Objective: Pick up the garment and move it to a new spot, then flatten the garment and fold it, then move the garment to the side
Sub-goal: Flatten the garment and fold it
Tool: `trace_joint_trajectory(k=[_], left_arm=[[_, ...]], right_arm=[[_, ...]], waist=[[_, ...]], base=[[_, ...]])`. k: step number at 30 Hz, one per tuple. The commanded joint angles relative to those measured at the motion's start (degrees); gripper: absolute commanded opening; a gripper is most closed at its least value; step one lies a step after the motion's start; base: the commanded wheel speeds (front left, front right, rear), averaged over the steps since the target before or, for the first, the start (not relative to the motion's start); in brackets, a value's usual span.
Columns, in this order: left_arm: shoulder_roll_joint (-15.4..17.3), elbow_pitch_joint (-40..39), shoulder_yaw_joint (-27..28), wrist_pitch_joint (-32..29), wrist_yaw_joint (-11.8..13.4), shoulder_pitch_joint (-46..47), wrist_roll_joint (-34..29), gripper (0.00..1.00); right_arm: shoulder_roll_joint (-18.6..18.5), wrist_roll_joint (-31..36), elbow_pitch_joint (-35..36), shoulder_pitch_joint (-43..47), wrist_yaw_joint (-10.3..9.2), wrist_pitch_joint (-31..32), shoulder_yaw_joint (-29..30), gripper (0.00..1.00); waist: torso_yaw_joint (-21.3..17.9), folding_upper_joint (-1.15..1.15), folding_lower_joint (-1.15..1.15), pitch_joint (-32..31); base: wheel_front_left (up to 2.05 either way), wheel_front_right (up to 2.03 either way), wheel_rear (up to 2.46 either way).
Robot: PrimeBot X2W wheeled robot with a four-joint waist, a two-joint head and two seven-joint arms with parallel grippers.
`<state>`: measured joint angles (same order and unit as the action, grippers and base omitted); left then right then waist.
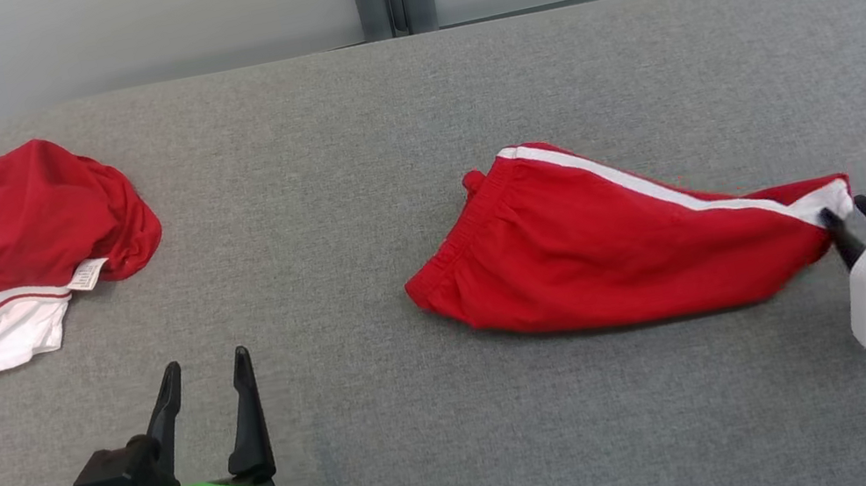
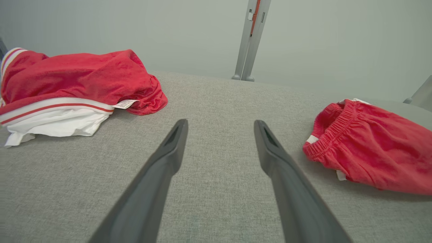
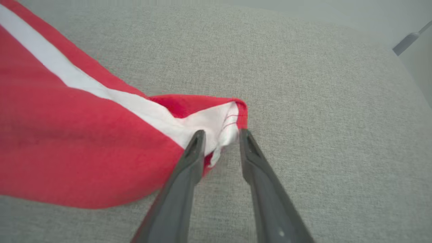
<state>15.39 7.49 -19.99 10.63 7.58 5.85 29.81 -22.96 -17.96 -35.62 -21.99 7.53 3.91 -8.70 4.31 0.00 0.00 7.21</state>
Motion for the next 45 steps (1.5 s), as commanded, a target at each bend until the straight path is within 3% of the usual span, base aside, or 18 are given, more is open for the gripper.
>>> trace_joint_trajectory(k=[1,7,14,20,24,30,38,45], left_arm=[[0.51,0.19,0.20,-0.11,-0.02,0.40,0.78,1.00],[1.05,0.23,0.29,-0.61,0.47,-0.59,0.81,1.00],[2.59,-1.36,-1.29,-4.71,-1.14,2.18,0.80,1.00],[4.36,-0.93,-3.39,-15.84,-4.70,9.84,3.26,1.00],[6.06,-0.21,-5.07,-25.24,-8.91,17.33,5.74,1.00],[6.68,4.33,-5.65,-39.75,-13.21,28.80,13.93,1.00],[6.67,12.62,-7.19,-52.67,-14.69,37.79,22.86,1.00],[6.90,17.91,-7.86,-56.97,-15.09,42.06,26.33,1.00]], right_arm=[[0.25,-0.51,-1.12,-0.65,-0.08,-1.15,0.58,1.00],[2.48,-0.34,-2.03,0.59,-0.08,-6.19,2.74,1.00],[7.40,-0.56,4.43,3.80,-0.08,-11.47,4.78,1.00],[10.84,0.12,12.21,6.49,-0.08,-12.71,4.83,1.00],[12.72,0.43,16.97,7.53,-0.08,-13.24,4.95,1.00],[15.00,0.13,20.44,6.89,-0.08,-13.69,4.21,1.00],[16.25,-0.89,19.60,4.91,-0.08,-15.18,2.74,1.00],[16.74,-1.34,18.13,3.70,-0.08,-16.21,1.33,1.00]], waist=[[-0.15,0.00,0.00,-0.51],[-1.91,0.00,0.00,-2.81],[-5.47,0.00,0.00,-3.28],[-9.53,0.00,0.00,-1.40],[-12.64,0.00,0.00,0.92],[-17.56,0.00,0.00,5.65],[-22.77,0.00,0.00,9.23],[-25.54,0.00,0.00,10.75]], base=[[0.00,0.00,0.00],[0.00,0.00,0.00],[0.00,0.00,0.00],[0.00,0.00,0.00],[0.00,0.00,0.00],[0.00,0.00,0.00],[0.00,0.00,0.00],[0.00,0.00,0.00]])
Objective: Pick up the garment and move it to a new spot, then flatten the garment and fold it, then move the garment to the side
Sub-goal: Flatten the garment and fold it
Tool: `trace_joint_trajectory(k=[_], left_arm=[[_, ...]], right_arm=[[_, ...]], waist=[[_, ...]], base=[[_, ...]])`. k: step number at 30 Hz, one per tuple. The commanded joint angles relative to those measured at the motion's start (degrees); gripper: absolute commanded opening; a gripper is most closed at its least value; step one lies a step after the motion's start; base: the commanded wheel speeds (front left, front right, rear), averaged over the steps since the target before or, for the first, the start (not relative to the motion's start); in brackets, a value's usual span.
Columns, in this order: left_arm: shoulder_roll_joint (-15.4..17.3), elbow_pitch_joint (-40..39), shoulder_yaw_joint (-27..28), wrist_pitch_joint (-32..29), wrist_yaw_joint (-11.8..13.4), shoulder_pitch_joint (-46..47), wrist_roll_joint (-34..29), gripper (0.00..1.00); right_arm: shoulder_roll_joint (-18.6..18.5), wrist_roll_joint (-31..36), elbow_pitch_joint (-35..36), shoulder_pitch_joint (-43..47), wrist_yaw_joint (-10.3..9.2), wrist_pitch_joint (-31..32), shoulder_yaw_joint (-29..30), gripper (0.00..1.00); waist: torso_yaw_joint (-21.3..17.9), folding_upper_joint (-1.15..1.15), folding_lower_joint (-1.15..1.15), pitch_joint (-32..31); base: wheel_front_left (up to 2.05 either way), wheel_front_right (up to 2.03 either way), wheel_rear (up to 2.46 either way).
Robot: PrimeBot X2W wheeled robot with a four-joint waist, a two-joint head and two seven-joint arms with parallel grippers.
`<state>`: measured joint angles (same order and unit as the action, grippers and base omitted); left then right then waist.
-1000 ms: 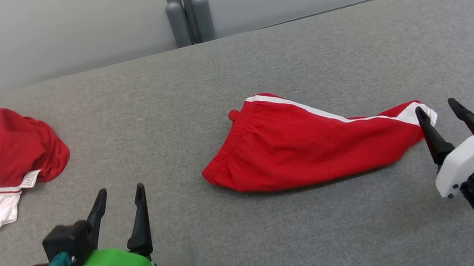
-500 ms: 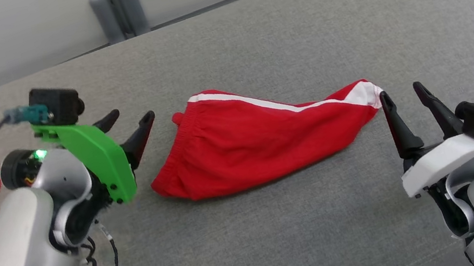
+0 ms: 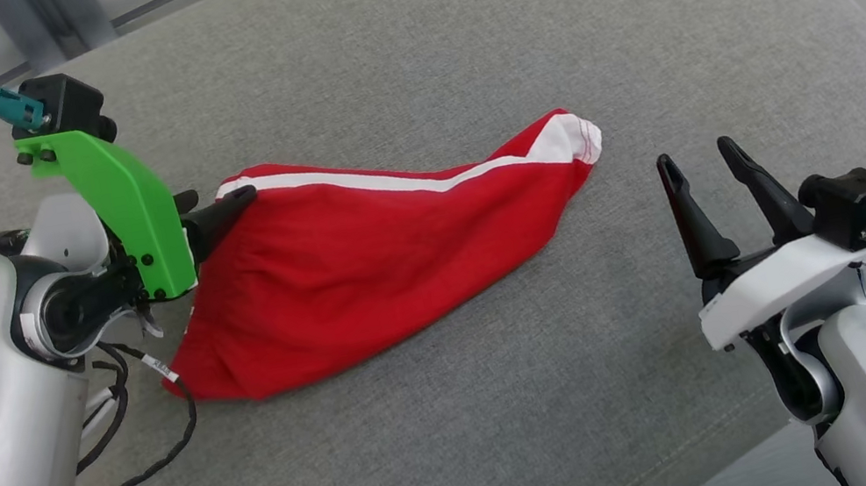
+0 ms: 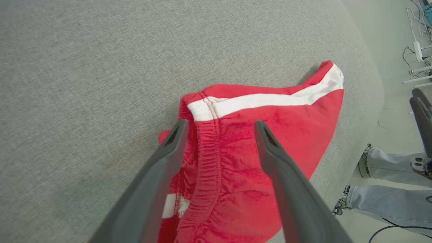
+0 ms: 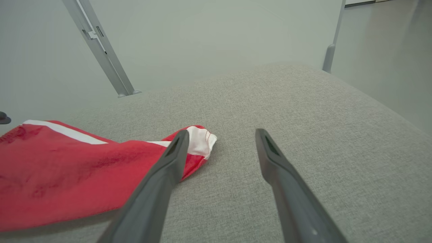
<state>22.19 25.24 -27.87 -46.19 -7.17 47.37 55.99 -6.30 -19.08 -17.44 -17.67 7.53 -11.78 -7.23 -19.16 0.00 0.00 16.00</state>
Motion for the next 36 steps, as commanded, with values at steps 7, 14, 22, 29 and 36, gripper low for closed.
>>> trace_joint_trajectory(k=[7,14,22,29,36], left_arm=[[0.08,3.67,-0.72,-1.43,-0.38,2.34,2.63,1.00],[-0.12,3.00,-1.62,-1.73,-0.40,2.39,5.44,0.00],[0.76,-2.22,-4.38,-1.50,-0.41,-0.41,9.19,0.00],[6.64,-16.02,-6.46,-4.68,-0.41,-8.55,14.95,0.00],[11.82,-25.74,-2.60,-0.48,1.44,-19.83,18.27,0.00]], right_arm=[[0.12,-0.39,-1.34,-1.05,-0.08,-1.08,-0.62,1.00],[-0.38,0.15,-2.36,-0.28,-0.08,-1.21,-0.48,1.00],[-1.47,0.82,-2.23,1.77,-0.08,0.14,-0.02,1.00],[-2.38,0.96,-0.64,4.49,-0.08,1.95,0.83,1.00],[-2.25,1.24,0.74,6.12,-0.08,2.97,1.71,1.00]], waist=[[-3.24,0.00,0.00,2.11],[-2.39,0.00,0.00,0.07],[2.19,0.00,0.00,-4.52],[8.54,0.00,0.00,-7.91],[11.72,0.00,0.00,-8.96]], base=[[0.00,0.00,0.00],[0.00,0.00,0.00],[0.00,0.00,0.00],[0.00,0.00,0.00],[0.00,0.00,0.00]])
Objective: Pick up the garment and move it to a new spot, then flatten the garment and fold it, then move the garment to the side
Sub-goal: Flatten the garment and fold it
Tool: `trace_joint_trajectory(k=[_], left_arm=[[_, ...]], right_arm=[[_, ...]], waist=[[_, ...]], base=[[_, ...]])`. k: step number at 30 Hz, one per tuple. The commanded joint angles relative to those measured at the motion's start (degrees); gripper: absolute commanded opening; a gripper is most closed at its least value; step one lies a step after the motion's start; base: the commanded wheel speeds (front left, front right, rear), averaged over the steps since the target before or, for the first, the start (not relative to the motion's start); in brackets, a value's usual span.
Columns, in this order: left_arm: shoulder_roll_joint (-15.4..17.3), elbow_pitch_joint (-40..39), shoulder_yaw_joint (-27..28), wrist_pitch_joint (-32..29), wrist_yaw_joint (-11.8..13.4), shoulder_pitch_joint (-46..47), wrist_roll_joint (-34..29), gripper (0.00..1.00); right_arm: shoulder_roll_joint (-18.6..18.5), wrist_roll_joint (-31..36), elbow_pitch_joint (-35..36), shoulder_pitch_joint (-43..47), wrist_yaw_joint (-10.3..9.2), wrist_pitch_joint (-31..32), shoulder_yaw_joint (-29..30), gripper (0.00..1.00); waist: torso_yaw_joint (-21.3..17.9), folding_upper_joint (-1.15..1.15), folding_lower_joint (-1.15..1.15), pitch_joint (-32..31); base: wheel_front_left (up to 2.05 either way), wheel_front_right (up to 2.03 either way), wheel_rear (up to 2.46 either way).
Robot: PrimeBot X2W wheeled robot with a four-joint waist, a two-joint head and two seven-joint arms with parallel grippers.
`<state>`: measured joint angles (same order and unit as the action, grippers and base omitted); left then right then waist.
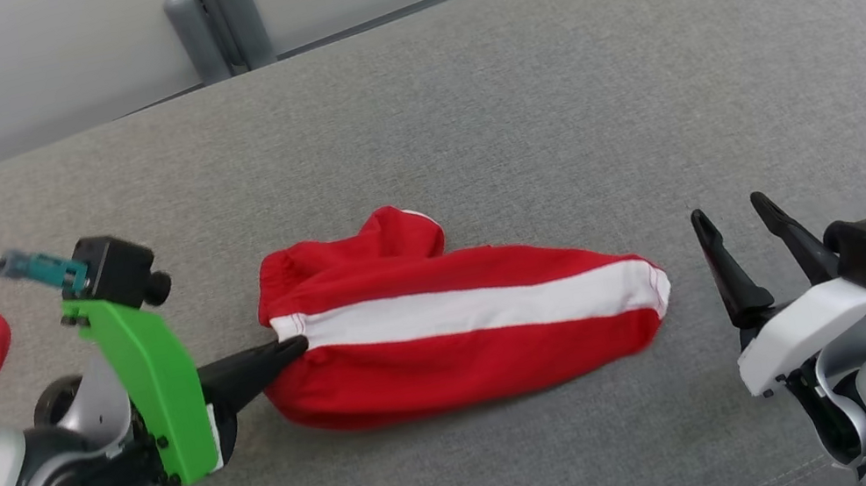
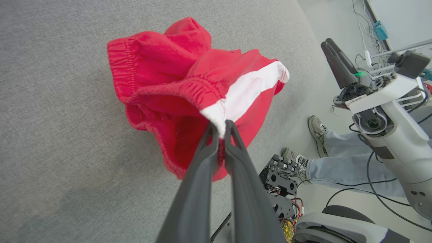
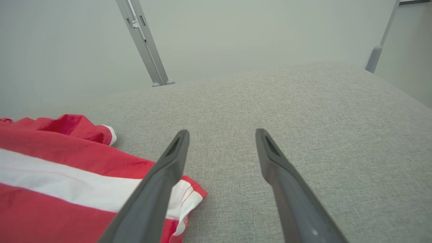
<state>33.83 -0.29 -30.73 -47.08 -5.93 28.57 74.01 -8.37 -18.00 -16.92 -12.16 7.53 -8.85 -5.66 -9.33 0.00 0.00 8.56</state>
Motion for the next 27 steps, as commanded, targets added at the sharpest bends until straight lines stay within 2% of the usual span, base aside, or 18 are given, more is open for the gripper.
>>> trace_joint_trajectory(k=[1,6,10,12,13,16,21,24,27], left_arm=[[0.62,-1.18,1.21,2.01,0.70,-2.98,0.50,0.00],[0.33,-2.15,4.18,8.36,2.19,-11.12,2.20,0.00],[-0.87,0.20,4.80,11.83,1.69,-15.12,2.68,0.00],[-1.55,2.05,4.73,13.17,1.19,-16.02,2.23,0.44],[-1.85,2.87,4.69,13.80,0.85,-16.26,2.00,1.00],[-1.86,3.99,5.30,15.26,0.05,-15.46,1.72,1.00],[1.27,1.46,7.02,19.06,-0.39,-13.27,-3.33,1.00],[3.12,-0.88,8.91,22.98,0.97,-13.54,-7.19,1.00],[3.12,-3.05,10.93,30.33,4.05,-15.14,-13.53,1.00]], right_arm=[[-0.17,0.23,0.42,0.82,-0.08,0.14,0.30,1.00],[-0.17,0.23,0.88,1.88,-0.08,0.70,0.63,1.00],[-0.24,0.32,1.17,2.45,-0.08,1.24,0.77,1.00],[-0.31,0.43,1.33,2.47,-0.08,1.65,0.73,1.00],[-0.35,0.46,1.45,2.49,-0.08,1.70,0.76,1.00],[-0.58,0.63,1.91,2.48,-0.07,2.08,0.90,1.00],[-0.96,1.16,3.04,3.29,-0.08,2.04,1.59,1.00],[-0.86,1.32,3.81,3.99,-0.08,1.67,1.94,1.00],[-0.70,1.52,4.86,4.89,-0.08,1.01,2.46,1.00]], waist=[[2.12,0.00,0.00,-1.59],[2.80,0.00,0.00,-1.98],[2.91,0.00,0.00,-2.25],[2.93,0.00,0.00,-2.40],[2.96,0.00,0.00,-2.54],[3.30,0.00,0.00,-2.98],[4.37,0.00,0.00,-4.29],[5.04,0.00,0.00,-5.09],[5.85,0.00,0.00,-5.83]], base=[[0.00,0.00,0.00],[0.00,0.00,0.00],[0.00,0.00,0.00],[0.00,0.00,0.00],[0.00,0.00,0.00],[0.00,0.00,0.00],[0.00,0.00,0.00],[0.00,0.00,0.00],[0.00,0.00,0.00]])
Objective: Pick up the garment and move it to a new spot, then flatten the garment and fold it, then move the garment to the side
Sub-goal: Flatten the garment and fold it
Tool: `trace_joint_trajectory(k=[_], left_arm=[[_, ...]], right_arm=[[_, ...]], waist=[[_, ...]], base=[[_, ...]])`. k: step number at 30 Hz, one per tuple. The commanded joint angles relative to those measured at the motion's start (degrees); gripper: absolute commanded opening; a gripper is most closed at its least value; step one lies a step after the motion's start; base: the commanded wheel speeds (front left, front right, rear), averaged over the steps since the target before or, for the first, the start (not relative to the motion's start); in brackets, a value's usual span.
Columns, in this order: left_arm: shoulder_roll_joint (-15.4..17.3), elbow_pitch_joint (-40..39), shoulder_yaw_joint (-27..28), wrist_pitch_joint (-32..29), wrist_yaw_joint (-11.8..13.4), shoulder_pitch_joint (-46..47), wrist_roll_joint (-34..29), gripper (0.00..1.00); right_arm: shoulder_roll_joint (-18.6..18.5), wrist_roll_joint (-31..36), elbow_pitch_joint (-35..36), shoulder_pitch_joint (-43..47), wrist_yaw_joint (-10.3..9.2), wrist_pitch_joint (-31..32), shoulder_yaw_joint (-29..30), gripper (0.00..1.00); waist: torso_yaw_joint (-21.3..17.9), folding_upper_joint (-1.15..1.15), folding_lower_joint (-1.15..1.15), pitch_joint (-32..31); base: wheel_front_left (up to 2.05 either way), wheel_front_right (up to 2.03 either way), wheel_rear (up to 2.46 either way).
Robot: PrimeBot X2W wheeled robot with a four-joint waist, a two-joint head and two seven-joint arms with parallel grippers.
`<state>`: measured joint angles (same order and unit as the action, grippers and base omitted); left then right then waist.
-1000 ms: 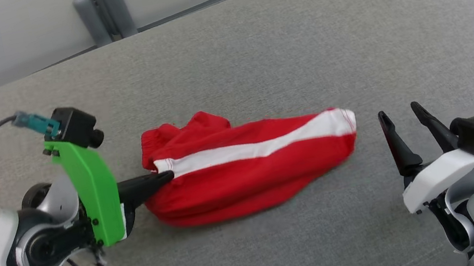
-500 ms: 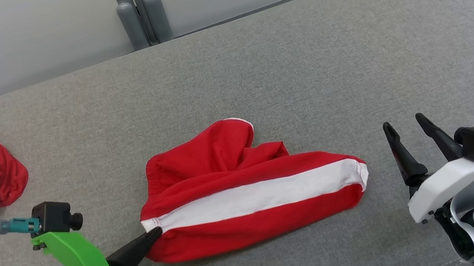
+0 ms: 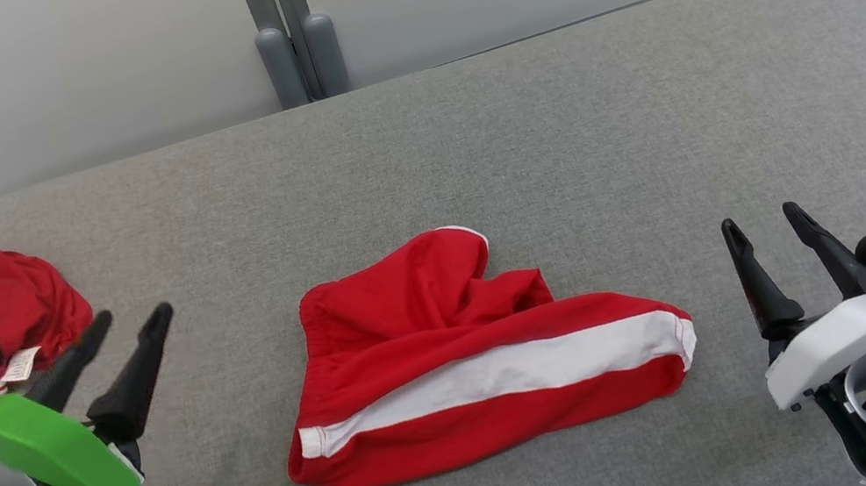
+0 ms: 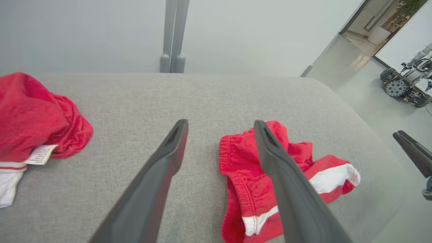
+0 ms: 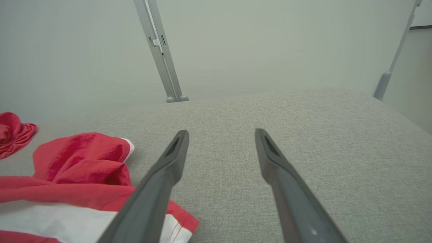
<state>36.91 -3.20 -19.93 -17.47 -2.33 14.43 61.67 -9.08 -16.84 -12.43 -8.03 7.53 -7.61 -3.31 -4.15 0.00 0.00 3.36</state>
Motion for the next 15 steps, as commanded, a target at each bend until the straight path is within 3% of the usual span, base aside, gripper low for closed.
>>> trace_joint_trajectory(k=[1,7,11,15], left_arm=[[-0.02,-0.59,0.49,3.18,1.49,-1.51,-3.38,1.00],[-4.40,-1.46,1.52,19.96,9.39,-6.53,-15.72,1.00],[-7.53,0.70,1.14,28.65,11.65,-10.05,-19.83,1.00],[-9.85,2.36,0.94,31.78,13.22,-12.83,-23.41,1.00]], right_arm=[[0.09,0.43,0.58,1.03,-0.08,-0.44,0.26,1.00],[0.83,-0.04,2.31,3.42,-0.08,-2.01,1.18,1.00],[1.54,-0.33,2.65,4.93,-0.08,-1.76,1.12,1.00],[2.14,-0.38,2.93,7.01,-0.08,-2.74,1.42,1.00]], waist=[[0.91,0.00,0.00,-0.79],[2.73,0.00,0.00,-2.26],[3.19,0.00,0.00,-3.51],[3.42,0.00,0.00,-4.52]], base=[[0.00,0.00,0.00],[0.00,0.00,0.00],[0.00,0.00,0.00],[0.00,0.00,0.00]])
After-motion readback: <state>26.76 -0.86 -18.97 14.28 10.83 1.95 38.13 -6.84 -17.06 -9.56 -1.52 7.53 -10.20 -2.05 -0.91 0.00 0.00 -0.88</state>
